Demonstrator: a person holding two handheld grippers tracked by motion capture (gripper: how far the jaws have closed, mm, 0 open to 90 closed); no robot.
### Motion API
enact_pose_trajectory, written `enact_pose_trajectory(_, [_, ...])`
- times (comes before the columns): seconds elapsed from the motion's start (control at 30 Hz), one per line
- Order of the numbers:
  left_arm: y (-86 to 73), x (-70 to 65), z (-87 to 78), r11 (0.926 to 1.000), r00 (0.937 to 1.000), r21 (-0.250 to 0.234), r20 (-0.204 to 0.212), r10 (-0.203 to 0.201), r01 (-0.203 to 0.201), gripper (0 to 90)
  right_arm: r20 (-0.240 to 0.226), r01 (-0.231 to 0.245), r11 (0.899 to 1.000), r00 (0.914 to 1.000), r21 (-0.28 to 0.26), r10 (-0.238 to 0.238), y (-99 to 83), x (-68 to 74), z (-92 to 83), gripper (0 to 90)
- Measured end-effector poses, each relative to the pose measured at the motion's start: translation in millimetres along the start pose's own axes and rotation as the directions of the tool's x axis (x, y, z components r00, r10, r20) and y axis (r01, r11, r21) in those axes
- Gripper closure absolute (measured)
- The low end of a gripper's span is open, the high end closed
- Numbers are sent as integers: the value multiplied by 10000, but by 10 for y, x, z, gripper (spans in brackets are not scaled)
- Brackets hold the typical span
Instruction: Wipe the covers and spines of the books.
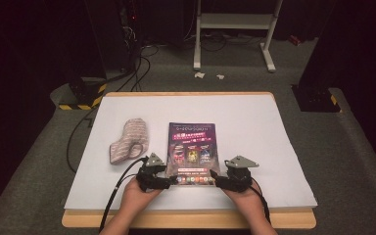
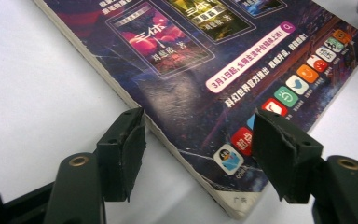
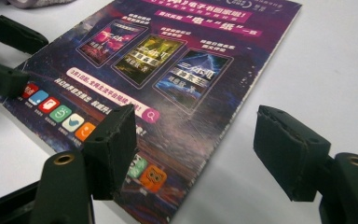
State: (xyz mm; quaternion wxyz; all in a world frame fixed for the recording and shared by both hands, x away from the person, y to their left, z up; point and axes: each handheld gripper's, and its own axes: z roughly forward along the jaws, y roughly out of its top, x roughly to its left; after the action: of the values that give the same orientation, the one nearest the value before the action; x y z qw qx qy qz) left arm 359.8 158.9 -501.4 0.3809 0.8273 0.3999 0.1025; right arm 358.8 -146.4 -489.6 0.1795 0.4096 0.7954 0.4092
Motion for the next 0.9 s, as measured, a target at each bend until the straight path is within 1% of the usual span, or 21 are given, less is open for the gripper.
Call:
enact_pose_trajectory(0.03, [-3, -11, -3, 10000, 10000, 21, 11, -7, 7, 353, 33, -18, 9999, 10000, 111, 18, 35, 17, 22, 301])
enact_pose_trajectory(0.07, [-8, -24, -7, 9999, 9999, 33, -48, 99, -99, 353, 60, -41, 9999, 10000, 131, 40, 58, 27, 34, 302])
enact_pose_trajectory(0.13, [-22, -33, -15, 9999, 9999, 10, -12, 148, -148, 353, 201, -70, 10000, 9998, 65, 69, 104, 59, 50, 302])
enact_pose_trajectory(0.17, [-27, -35, -20, 9999, 9999, 22, 9, 147, -147, 354, 275, -142, 9999, 9995, -67, 144, 113, 78, 50, 304])
enact_pose_trajectory(0.23, [-38, -40, -28, 9999, 9998, 8, 59, 165, -165, 356, 216, -410, 9991, 9989, -142, 413, 102, 94, 55, 304])
enact_pose_trajectory(0.27, [-44, -43, -33, 9998, 9998, 10, 62, 185, -185, 356, 182, -436, 9990, 9989, -137, 439, 92, 100, 61, 304])
enact_pose_trajectory(0.33, [-53, -49, -38, 9998, 9998, -5, 62, 201, -201, 356, 143, -274, 9995, 9995, 168, 272, 57, 126, 72, 299])
enact_pose_trajectory(0.4, [-63, -54, -38, 9998, 9998, -75, 50, 188, -188, 356, 32, -414, 9990, 9991, 183, 413, 12, 124, 62, 299])
enact_pose_trajectory(0.53, [-73, -63, -45, 9998, 9998, -87, 35, 175, -175, 363, 5, -433, 9975, 9991, 565, 433, -73, 109, 54, 299])
enact_pose_trajectory(0.67, [-89, -71, -50, 9997, 9999, -185, 23, 153, -152, 373, -31, -600, 9957, 9982, 704, 603, -94, 71, 58, 299])
enact_pose_trajectory(0.73, [-91, -71, -49, 9997, 9999, -216, 22, 151, -151, 375, -37, -640, 9949, 9979, 784, 645, -96, 76, 67, 299])
enact_pose_trajectory(0.83, [-100, -72, -51, 9996, 9999, -252, 20, 160, -159, 376, -198, -777, 9925, 9966, 946, 799, -104, 90, 95, 299])
enact_pose_trajectory(0.9, [-103, -73, -51, 9995, 9999, -273, 15, 165, -164, 377, -123, -708, 9923, 9973, 1020, 724, -106, 112, 112, 299])
